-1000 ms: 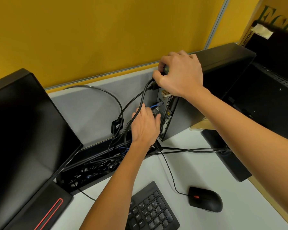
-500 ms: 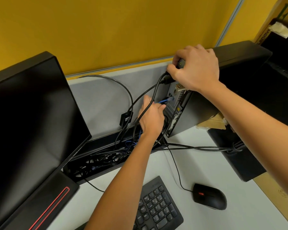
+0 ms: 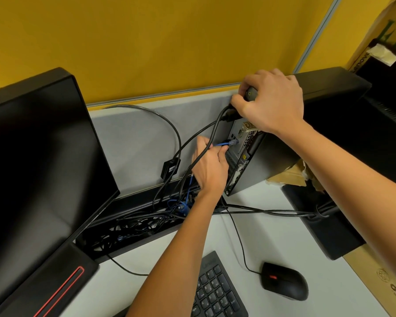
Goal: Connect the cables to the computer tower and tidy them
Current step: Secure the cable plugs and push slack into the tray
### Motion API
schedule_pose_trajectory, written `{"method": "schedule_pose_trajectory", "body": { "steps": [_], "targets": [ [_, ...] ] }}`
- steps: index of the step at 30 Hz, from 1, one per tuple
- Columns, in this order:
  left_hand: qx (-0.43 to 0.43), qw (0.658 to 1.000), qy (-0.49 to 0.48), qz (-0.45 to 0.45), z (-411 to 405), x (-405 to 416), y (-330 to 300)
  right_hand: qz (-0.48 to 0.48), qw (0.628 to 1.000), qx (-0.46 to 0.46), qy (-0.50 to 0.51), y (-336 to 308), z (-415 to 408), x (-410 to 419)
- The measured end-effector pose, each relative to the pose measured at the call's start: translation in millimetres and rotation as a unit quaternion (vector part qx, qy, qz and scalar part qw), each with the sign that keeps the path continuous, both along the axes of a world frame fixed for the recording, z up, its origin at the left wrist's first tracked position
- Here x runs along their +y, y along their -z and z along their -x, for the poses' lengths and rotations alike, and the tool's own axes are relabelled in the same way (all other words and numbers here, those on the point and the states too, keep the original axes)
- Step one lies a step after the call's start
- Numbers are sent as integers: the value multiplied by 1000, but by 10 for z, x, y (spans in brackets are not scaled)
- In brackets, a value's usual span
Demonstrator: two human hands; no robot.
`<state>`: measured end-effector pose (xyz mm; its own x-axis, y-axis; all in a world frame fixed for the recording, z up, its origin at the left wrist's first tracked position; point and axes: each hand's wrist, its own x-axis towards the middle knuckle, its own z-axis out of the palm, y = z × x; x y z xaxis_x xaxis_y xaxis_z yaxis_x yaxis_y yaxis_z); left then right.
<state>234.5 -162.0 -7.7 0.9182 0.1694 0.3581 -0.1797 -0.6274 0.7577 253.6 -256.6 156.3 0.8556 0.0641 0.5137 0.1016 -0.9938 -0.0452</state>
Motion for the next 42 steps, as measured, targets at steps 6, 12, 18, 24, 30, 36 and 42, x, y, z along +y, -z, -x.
{"method": "schedule_pose_trajectory", "body": {
  "steps": [6,12,18,24,30,36,42],
  "targets": [
    [-42,999,25,-17,-47,10,43,-3,1000,2,6,5,-6,-3],
    [-58,998,16,-28,-71,-12,28,-8,1000,6,9,7,-10,7],
    [72,986,-13,146,-85,-58,-24,-14,1000,6,6,10,24,4],
    [85,987,-8,135,31,-100,-134,-14,1000,5,7,-1,24,10],
    [104,988,-40,110,28,-195,-226,-17,1000,5,7,4,-5,5],
    [77,989,74,102,-3,12,-153,-24,1000,0,-4,5,20,-20],
    [27,987,157,-8,292,323,-27,-23,1000,2,-8,-6,-2,-13]
  ]
}}
